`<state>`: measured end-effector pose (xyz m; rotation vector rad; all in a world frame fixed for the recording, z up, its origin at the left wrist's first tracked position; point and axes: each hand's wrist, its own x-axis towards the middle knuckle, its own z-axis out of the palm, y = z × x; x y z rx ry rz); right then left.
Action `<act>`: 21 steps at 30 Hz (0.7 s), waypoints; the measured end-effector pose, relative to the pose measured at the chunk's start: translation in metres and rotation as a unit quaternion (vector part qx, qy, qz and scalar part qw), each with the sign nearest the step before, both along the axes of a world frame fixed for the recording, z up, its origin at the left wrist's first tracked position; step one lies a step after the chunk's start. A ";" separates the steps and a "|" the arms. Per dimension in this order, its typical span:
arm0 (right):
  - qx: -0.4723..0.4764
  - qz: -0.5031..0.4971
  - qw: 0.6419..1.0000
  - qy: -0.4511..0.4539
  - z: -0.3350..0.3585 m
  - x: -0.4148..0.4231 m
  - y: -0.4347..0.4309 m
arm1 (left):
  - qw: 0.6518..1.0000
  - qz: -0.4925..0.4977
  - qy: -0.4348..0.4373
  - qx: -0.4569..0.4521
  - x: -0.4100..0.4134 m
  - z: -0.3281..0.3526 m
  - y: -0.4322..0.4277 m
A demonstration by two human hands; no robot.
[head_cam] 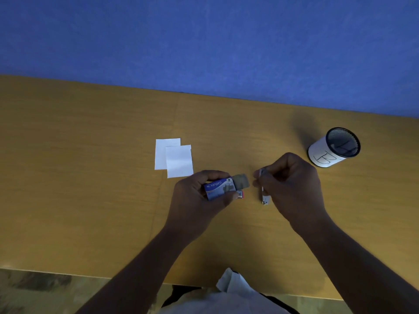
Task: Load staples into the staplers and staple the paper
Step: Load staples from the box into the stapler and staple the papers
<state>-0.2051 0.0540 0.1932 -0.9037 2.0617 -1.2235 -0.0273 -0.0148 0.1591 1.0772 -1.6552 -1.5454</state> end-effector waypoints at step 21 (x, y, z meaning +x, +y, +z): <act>0.051 0.061 0.916 -0.393 0.009 -0.003 0.009 | 0.996 -0.083 0.014 0.005 -0.002 0.010 0.005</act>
